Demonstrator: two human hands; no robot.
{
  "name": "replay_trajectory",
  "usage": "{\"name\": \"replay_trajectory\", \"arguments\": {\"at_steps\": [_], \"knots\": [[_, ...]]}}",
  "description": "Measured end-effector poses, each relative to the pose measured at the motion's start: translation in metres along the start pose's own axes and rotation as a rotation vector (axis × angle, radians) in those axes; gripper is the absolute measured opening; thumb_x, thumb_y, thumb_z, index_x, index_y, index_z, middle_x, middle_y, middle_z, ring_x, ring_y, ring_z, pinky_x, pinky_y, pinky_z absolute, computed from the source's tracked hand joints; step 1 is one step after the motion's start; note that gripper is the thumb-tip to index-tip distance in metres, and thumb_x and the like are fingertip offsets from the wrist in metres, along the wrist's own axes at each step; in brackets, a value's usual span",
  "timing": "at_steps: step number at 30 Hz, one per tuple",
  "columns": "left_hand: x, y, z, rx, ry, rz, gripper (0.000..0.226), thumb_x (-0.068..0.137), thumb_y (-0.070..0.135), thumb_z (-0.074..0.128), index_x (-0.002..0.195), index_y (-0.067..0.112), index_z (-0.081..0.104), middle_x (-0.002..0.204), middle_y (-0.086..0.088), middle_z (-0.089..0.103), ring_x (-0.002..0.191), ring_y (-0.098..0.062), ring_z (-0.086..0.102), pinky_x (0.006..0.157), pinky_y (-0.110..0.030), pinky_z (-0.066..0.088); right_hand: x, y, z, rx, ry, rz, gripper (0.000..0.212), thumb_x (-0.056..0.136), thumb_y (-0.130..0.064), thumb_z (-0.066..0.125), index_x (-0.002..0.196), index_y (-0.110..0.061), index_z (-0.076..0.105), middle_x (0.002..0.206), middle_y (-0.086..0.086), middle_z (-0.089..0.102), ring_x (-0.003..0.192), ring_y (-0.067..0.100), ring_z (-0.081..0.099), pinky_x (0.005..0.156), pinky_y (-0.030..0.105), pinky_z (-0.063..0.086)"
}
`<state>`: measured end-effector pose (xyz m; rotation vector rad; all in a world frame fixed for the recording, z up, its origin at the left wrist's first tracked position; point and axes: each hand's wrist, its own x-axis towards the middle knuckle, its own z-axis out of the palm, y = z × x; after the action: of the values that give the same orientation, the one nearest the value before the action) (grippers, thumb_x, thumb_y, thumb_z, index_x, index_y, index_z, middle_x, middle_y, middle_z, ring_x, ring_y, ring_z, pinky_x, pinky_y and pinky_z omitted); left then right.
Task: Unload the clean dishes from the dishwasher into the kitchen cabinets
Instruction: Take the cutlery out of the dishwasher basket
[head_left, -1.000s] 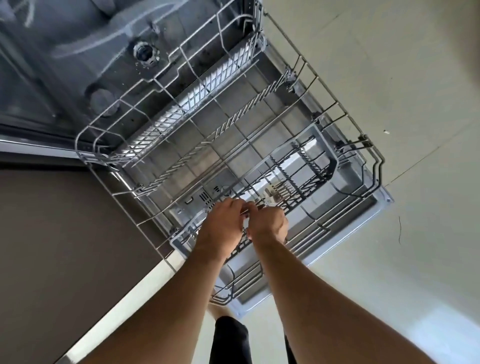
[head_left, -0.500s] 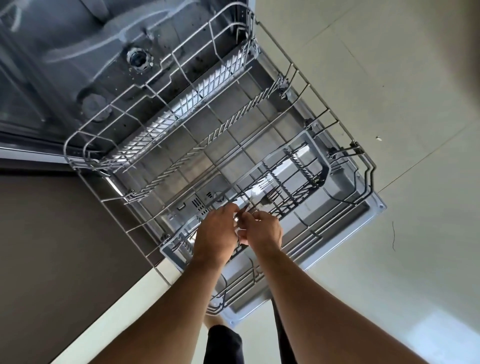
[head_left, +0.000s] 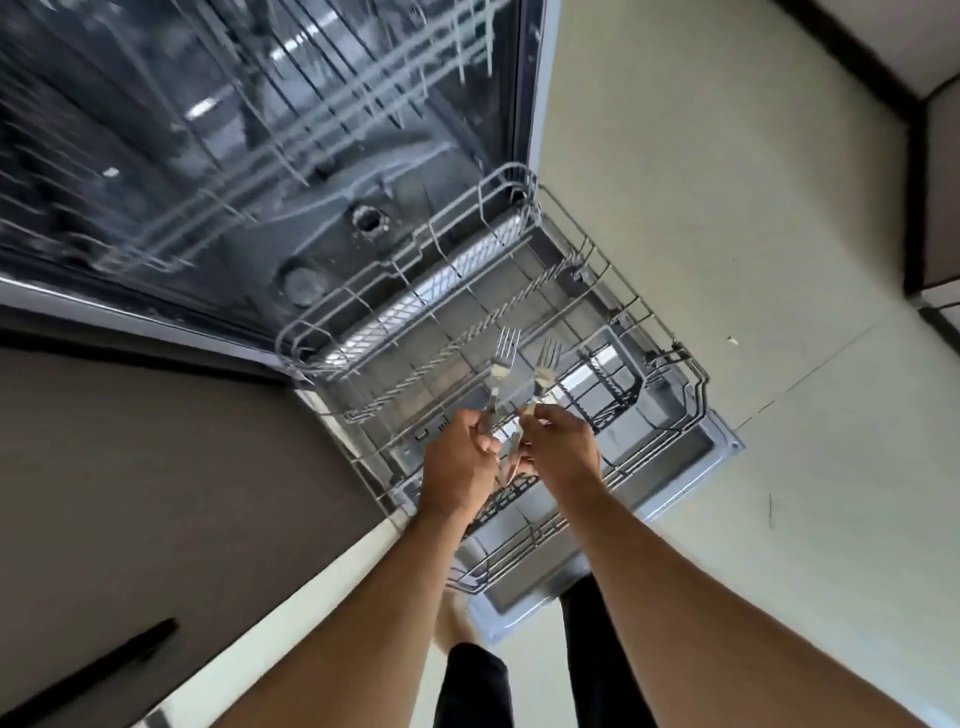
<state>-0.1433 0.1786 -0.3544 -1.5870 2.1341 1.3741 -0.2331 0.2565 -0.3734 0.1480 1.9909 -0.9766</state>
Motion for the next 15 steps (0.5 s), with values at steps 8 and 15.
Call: {"name": "replay_trajectory", "arguments": {"at_steps": [8,15], "knots": [[-0.113,0.065,-0.113,-0.277,0.025,-0.013,0.008,0.103,0.02,0.045,0.107,0.016,0.051,0.088,0.004,0.058,0.075,-0.013,0.056,0.063,-0.033,0.047,-0.14,-0.095,-0.028,-0.015,-0.056,-0.145,0.011,0.095,-0.028,0.062,0.096,-0.031,0.073,0.083,-0.001,0.074,0.077,0.021,0.074,0.07,0.041,0.063],[-0.193,0.073,-0.183,-0.292,0.105,0.106,0.023,0.099,0.04,0.053,0.087,0.02,0.057,0.074,0.001,0.058,0.065,-0.015,0.054,0.061,-0.032,0.045,-0.25,-0.138,-0.034,-0.074,-0.076,-0.294,0.014,0.1,-0.023,0.053,0.1,-0.023,0.068,0.082,0.001,0.075,0.069,0.017,0.07,0.072,0.039,0.06]]}}
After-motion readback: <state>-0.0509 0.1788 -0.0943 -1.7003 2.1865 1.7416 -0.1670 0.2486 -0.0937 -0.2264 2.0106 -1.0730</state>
